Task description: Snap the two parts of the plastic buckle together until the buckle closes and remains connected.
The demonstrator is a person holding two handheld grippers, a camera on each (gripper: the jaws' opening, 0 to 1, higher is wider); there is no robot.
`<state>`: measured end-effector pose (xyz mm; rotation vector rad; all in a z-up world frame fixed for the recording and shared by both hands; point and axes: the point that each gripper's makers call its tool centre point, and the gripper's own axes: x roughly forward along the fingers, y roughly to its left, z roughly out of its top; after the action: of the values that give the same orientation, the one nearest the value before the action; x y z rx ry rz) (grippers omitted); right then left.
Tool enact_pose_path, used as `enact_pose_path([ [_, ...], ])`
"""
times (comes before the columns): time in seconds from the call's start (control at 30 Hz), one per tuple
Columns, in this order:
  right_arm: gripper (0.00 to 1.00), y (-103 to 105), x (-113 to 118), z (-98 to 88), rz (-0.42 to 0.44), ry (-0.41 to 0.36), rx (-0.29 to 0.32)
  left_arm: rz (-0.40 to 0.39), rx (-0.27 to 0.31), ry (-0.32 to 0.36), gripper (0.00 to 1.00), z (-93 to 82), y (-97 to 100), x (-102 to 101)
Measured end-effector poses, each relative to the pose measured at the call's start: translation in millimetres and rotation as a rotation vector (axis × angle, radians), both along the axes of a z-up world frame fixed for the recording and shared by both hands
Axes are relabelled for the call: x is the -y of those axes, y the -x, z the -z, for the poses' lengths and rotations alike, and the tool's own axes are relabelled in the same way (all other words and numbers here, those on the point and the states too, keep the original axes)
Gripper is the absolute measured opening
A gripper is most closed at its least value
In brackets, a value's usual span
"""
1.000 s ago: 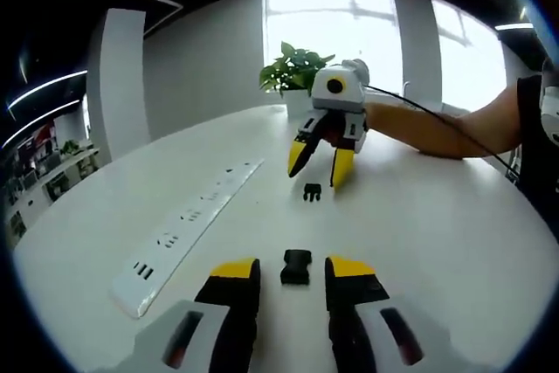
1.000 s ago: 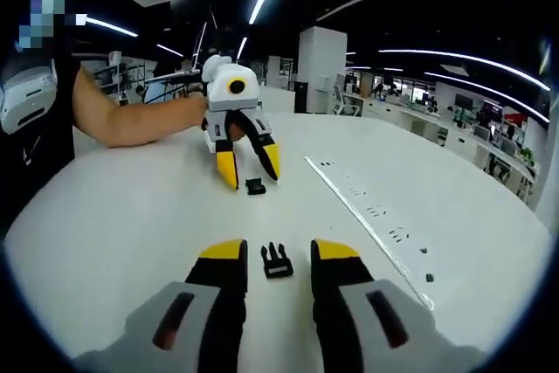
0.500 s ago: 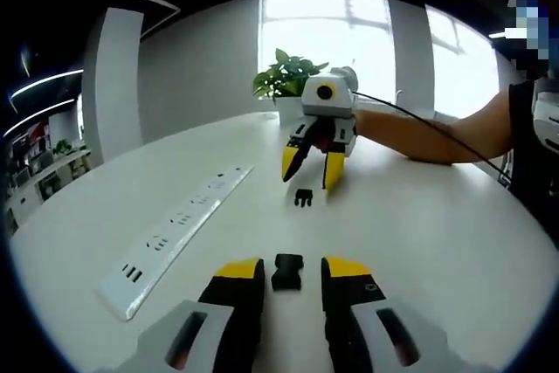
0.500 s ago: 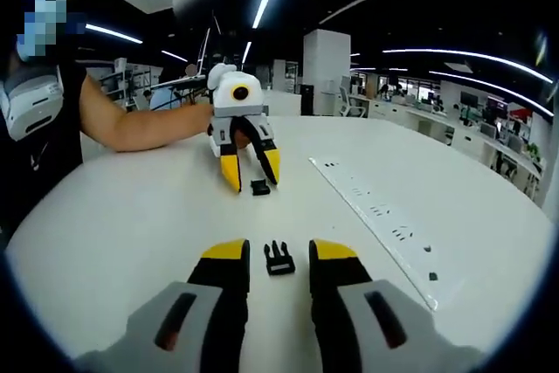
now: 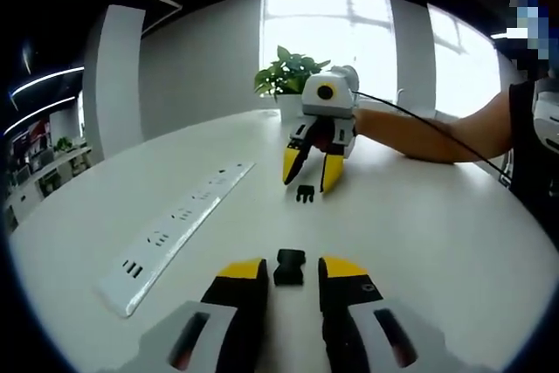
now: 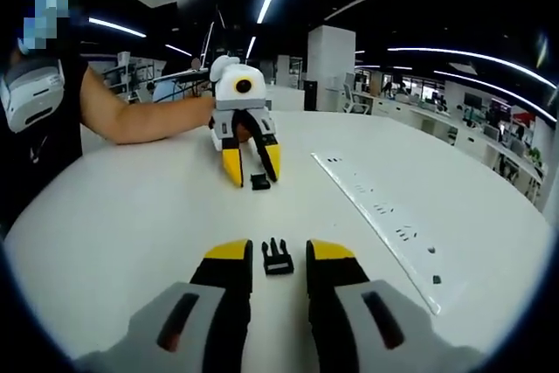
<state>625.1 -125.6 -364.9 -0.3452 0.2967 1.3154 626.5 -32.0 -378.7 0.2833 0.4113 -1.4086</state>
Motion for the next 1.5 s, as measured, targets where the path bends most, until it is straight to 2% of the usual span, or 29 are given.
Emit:
enact_pose_path([
  [0.43,0.21,2.0,-2.0,2.3,-0.006,0.011,0.012,0.004,0.004,0.01,0.19,-0.7,-0.7,1.8],
  [0.83,0.19,0.6,-2.2,7.4,-0.012,0.025,-0.002,0.004,0.007,0.001,0.19,1.9,-1.3,2.4],
  [1.03,0.15,3.9,-3.1,9.1,-0.031,0.024,-0.016,0.005,0.004,0.002,0.18,2.2,-1.6,2.1],
  [1.5,0.15,1.6,-4.3,8.5,-0.03,0.015,-0.016,0.008,0.005,0.003,0.16,2.4,0.9,1.8],
])
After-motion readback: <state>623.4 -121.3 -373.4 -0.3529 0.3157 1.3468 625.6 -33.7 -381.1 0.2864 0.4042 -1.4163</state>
